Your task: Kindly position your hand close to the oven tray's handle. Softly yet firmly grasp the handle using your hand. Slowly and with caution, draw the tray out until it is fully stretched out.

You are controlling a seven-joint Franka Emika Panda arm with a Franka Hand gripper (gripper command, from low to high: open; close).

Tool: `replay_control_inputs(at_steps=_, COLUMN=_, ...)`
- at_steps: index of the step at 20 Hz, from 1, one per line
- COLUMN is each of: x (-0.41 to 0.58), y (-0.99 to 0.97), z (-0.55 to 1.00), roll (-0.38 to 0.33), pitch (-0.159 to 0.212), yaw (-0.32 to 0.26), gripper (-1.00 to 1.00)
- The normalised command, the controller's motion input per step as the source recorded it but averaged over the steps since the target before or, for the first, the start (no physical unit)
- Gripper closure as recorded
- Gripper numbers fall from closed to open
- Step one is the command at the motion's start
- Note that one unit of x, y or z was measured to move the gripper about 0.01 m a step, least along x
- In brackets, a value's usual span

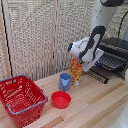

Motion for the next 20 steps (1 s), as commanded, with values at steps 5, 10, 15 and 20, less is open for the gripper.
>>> replay_control_inputs(at_steps=5, x=0.221, y=0.0, z=0.38, roll=0.0, pitch=0.034, yaw=-0.006, gripper=-1.0)
replay_control_inputs(at_steps=10, x=0.271, y=0.05, z=0.61, roll=0.0, pitch=0.03, yaw=-0.048, gripper=-1.0)
replay_control_inputs(at_steps=15, x=0.302, y=0.1, z=0.76, roll=0.0, pitch=0.01, yaw=-0.087, gripper=-1.0)
replay_control_inputs(at_steps=20, x=0.174, y=0.13, z=0.82, roll=-0.008, pitch=0.007, yaw=-0.081, gripper=-1.0)
